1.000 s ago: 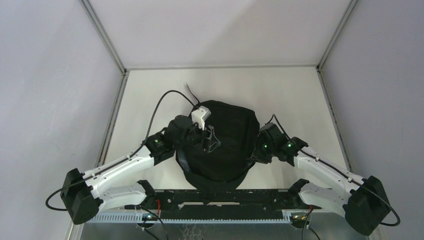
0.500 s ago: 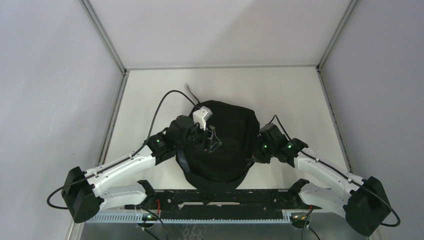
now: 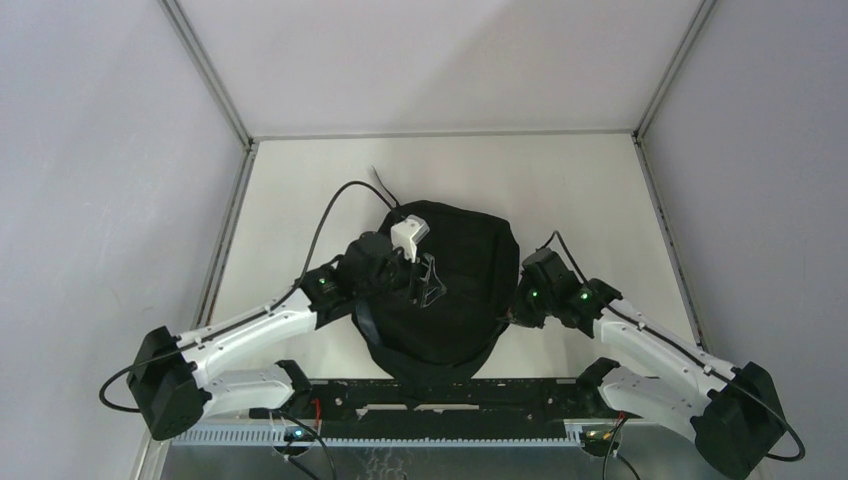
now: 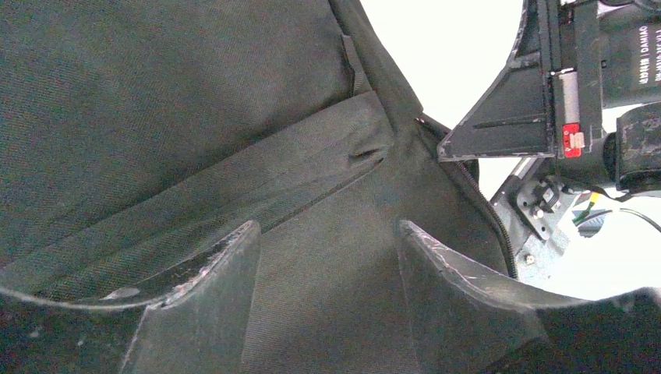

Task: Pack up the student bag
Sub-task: Zip the student bag at the center of the board.

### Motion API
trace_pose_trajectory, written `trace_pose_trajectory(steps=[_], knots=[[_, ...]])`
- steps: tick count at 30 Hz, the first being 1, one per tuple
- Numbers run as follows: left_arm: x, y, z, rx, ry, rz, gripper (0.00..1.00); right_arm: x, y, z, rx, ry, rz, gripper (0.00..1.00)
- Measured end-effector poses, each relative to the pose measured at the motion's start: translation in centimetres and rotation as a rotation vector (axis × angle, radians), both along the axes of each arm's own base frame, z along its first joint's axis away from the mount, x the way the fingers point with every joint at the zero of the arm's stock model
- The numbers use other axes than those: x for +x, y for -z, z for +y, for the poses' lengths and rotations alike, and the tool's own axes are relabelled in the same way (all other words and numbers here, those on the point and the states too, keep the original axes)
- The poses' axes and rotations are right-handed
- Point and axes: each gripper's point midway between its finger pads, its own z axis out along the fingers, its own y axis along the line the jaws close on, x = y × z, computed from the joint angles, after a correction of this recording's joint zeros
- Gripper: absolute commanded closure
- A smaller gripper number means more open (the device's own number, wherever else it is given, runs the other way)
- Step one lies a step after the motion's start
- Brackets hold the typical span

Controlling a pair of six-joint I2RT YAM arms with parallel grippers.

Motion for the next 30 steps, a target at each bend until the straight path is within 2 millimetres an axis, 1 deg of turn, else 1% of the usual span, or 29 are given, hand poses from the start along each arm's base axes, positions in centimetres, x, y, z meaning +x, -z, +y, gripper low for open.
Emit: trace_pose_trajectory(steps=[1, 2, 3, 5, 6, 7, 9, 10, 12, 16, 17, 18, 21, 30], knots=[[-0.1, 0.1, -0.1, 0.003, 0.002, 0.002, 0.31, 0.0, 0.0, -0.2, -0.007, 0.002, -0.003, 0.87], [-0.1, 0.3, -0.1, 0.006, 0.004, 0.005, 0.31, -0.1, 0.0, -0.3, -0.010, 0.005, -0.005, 0.84], [-0.1, 0.4, -0.2, 0.010, 0.006, 0.007, 0.31, -0.1, -0.1, -0.5, -0.015, 0.005, -0.008, 0.86], [-0.2, 0.8, -0.3, 0.018, 0.010, 0.015, 0.31, -0.1, -0.1, -0.6, -0.021, 0.004, -0.013, 0.96], [-0.2, 1.0, -0.3, 0.023, 0.011, 0.019, 0.31, -0.1, -0.1, -0.6, -0.023, 0.001, -0.015, 0.97], [-0.2, 1.2, -0.4, 0.028, 0.013, 0.023, 0.31, -0.1, -0.1, -0.6, -0.023, -0.001, -0.016, 0.95], [-0.3, 1.5, -0.5, 0.035, 0.017, 0.029, 0.31, -0.1, -0.1, -0.6, -0.024, -0.005, -0.018, 0.81], [-0.4, 1.6, -0.6, 0.038, 0.020, 0.031, 0.31, -0.1, -0.1, -0.6, -0.024, -0.007, -0.019, 0.77], [-0.5, 1.7, -0.7, 0.041, 0.025, 0.033, 0.31, 0.0, -0.1, -0.5, -0.021, -0.007, -0.022, 0.74], [-0.6, 1.7, -0.7, 0.042, 0.028, 0.032, 0.31, 0.0, -0.1, -0.5, -0.022, -0.010, -0.027, 0.74], [-0.6, 1.7, -0.7, 0.042, 0.028, 0.032, 0.31, 0.1, -0.2, -0.6, -0.023, -0.008, -0.029, 0.76], [-0.6, 1.7, -0.7, 0.042, 0.028, 0.032, 0.31, 0.1, -0.2, -0.6, -0.022, -0.008, -0.030, 0.81], [-0.7, 1.7, -0.8, 0.042, 0.030, 0.032, 0.32, 0.1, -0.3, -0.6, -0.023, -0.007, -0.037, 1.00], [-0.8, 1.7, -0.8, 0.044, 0.031, 0.030, 0.31, 0.2, -0.4, -0.6, -0.020, -0.003, -0.042, 1.00]])
